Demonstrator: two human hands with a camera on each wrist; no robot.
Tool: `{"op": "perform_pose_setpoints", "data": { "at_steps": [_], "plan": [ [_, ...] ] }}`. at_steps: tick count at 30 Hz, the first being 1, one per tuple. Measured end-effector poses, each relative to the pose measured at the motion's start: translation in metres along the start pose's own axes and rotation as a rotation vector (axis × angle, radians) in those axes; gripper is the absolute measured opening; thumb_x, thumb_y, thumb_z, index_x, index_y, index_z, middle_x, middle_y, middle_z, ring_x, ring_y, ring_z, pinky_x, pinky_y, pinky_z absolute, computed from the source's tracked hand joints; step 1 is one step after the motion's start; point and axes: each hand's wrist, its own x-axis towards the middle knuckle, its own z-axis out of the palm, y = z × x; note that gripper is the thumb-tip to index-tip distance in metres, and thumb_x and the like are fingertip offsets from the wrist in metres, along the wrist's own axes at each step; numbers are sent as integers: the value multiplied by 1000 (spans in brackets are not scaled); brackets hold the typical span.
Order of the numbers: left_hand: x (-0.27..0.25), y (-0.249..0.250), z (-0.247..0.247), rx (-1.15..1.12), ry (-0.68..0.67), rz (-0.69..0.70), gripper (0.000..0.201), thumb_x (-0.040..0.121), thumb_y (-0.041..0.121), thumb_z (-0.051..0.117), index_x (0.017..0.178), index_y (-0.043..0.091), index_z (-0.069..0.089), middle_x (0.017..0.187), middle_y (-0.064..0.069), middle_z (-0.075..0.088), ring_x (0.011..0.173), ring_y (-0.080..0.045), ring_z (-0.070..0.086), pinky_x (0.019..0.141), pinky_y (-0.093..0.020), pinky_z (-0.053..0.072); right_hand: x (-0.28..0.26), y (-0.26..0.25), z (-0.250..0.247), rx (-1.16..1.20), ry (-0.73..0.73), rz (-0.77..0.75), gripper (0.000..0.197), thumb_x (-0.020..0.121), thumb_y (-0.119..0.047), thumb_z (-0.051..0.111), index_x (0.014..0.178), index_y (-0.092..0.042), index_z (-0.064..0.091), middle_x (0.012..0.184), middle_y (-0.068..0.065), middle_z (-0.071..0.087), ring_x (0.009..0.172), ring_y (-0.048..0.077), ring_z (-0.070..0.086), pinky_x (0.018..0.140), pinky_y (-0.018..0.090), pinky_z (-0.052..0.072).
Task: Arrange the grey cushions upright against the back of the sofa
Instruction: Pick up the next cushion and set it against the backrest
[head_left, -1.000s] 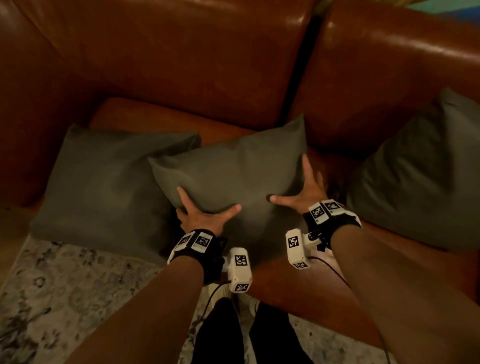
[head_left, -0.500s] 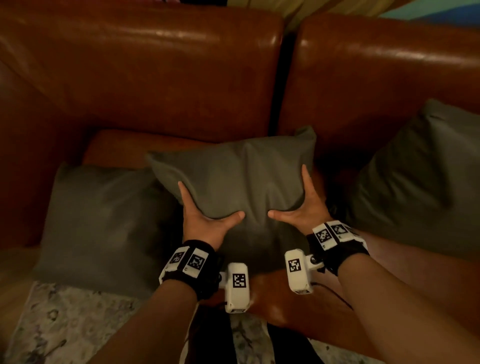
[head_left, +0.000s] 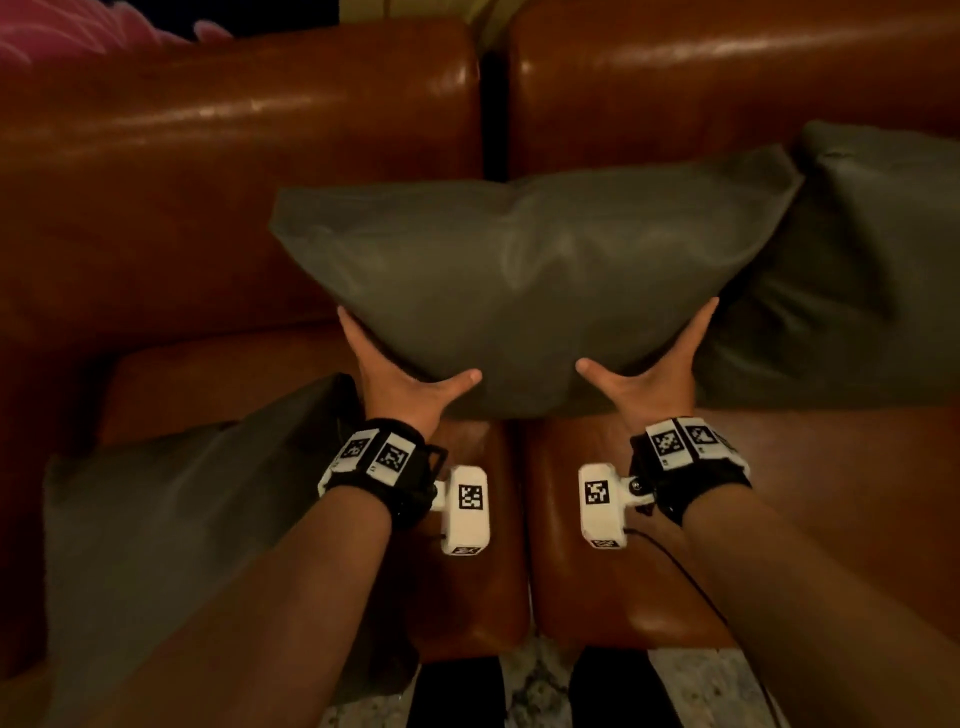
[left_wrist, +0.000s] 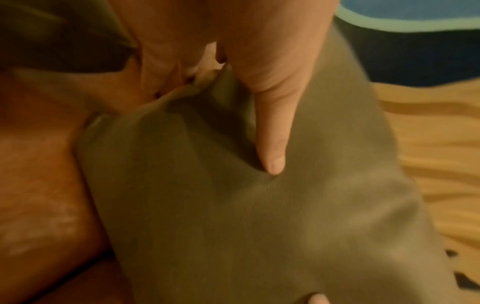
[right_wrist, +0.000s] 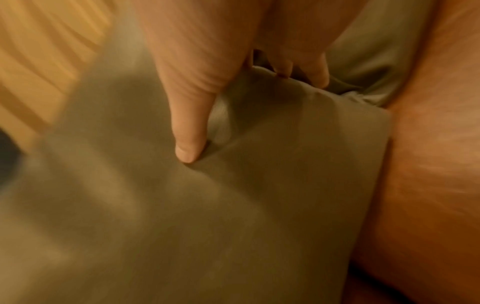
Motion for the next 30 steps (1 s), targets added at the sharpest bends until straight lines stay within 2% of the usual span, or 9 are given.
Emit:
{"op": "perform_pose_setpoints", "data": {
  "at_steps": [7,9,12,15,17,19,21,25,30],
  "plan": [
    [10,-3,12,-122,6,-37,152,49,6,98,159,27,-5,157,2,31,139,-10,38,110,-24,32,13,10,0,-26,34,-74,166,45,-39,102,171,-17,-3,173,0,25,160,15,30,133,42,27],
    [14,-2,13,-141,-14,-35,148,48,3,97,158,27,2,153,3,37,134,-10,43,105,-22,37,17,8,0,-1,6,-73,162,44,-40,101,171,-16,3,169,0,32,156,13,36,132,39,31],
    [12,-1,21,-165,-28,-15,134,49,-2,96,154,21,17,140,3,50,124,-9,54,92,-9,44,20,7,-4,51,-18,-86,141,54,-16,103,166,-10,19,159,1,46,142,5,49,124,23,37],
    [6,-4,31,-202,-20,-22,119,49,-6,95,148,14,30,121,12,59,102,10,62,83,-2,48,19,9,-10,91,-24,-100,124,61,0,99,162,-7,29,145,-7,53,121,-18,56,112,3,41],
    [4,-7,35,-223,-21,-30,111,51,-8,93,144,12,35,114,17,59,90,22,61,78,0,47,16,12,-9,104,-19,-88,120,61,1,99,161,-6,32,143,-8,55,123,-19,55,115,8,42],
    [6,-8,37,-225,-34,-43,107,54,-10,92,142,13,35,112,18,58,85,25,60,75,1,47,17,10,-7,90,-25,-87,124,59,-3,100,161,-6,31,150,1,54,134,0,56,122,20,41],
    [18,-7,39,-204,-43,-61,109,55,-9,92,144,12,33,114,15,60,90,20,61,76,1,47,26,5,-3,68,-52,-101,135,54,-19,101,165,-8,24,158,4,50,142,10,51,124,23,37],
    [36,1,39,-167,-56,-40,122,49,2,97,147,15,26,135,-2,58,116,-9,62,103,-22,50,45,-1,1,53,-98,-68,156,45,-40,97,171,-16,7,167,0,39,150,11,44,128,29,36],
    [19,-1,35,-205,7,-33,120,53,-6,94,148,20,25,115,23,53,93,24,54,75,5,43,31,8,-7,16,-83,-57,152,48,-42,99,170,-20,11,167,-2,38,153,14,42,129,41,36]
  ]
}}
